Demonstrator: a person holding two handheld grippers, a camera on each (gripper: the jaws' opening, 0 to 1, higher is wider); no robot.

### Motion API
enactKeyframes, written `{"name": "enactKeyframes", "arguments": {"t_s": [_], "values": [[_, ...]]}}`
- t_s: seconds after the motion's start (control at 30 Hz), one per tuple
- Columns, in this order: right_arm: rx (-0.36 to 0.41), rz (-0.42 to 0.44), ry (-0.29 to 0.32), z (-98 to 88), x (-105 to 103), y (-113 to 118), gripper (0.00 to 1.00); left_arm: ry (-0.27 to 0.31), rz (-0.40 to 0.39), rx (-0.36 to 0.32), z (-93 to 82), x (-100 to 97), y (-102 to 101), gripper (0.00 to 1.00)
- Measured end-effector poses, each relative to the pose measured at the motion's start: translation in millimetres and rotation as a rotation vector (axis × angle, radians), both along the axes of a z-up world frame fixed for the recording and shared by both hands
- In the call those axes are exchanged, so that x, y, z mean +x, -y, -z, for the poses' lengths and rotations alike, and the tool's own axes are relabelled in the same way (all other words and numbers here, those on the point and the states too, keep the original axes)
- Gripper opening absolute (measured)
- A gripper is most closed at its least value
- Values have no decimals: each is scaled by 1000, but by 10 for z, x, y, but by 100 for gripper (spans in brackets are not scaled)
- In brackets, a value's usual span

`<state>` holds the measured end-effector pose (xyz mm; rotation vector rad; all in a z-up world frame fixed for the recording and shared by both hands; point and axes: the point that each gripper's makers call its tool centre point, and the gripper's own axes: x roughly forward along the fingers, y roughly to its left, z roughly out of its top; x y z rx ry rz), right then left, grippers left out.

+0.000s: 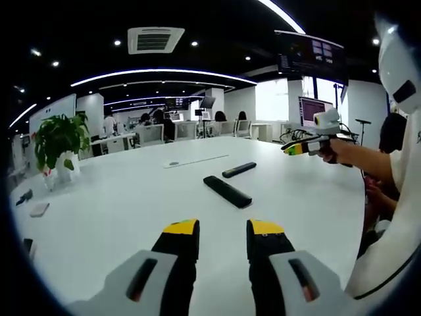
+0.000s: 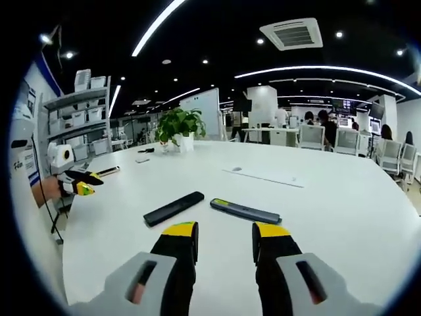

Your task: Pflip the remote and laser pointer to the front side, press the buttons, and align them neatly on the table

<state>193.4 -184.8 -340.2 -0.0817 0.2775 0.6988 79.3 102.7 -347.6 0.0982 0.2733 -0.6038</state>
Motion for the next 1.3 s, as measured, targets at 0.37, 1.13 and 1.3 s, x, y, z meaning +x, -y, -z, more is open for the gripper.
{"name": "enactKeyframes", "arguments": {"t_s": [0.37, 1.13, 1.3], "values": [[-59, 7, 24, -31, 72, 21, 36, 1, 13, -1, 30, -6, 20, 30], [-85, -13, 20, 2, 184, -23, 35, -5, 1, 5, 70, 15, -66, 30], [-97, -15, 24, 14, 193, -11, 35, -9, 6, 8, 83, 20, -41, 30]]}}
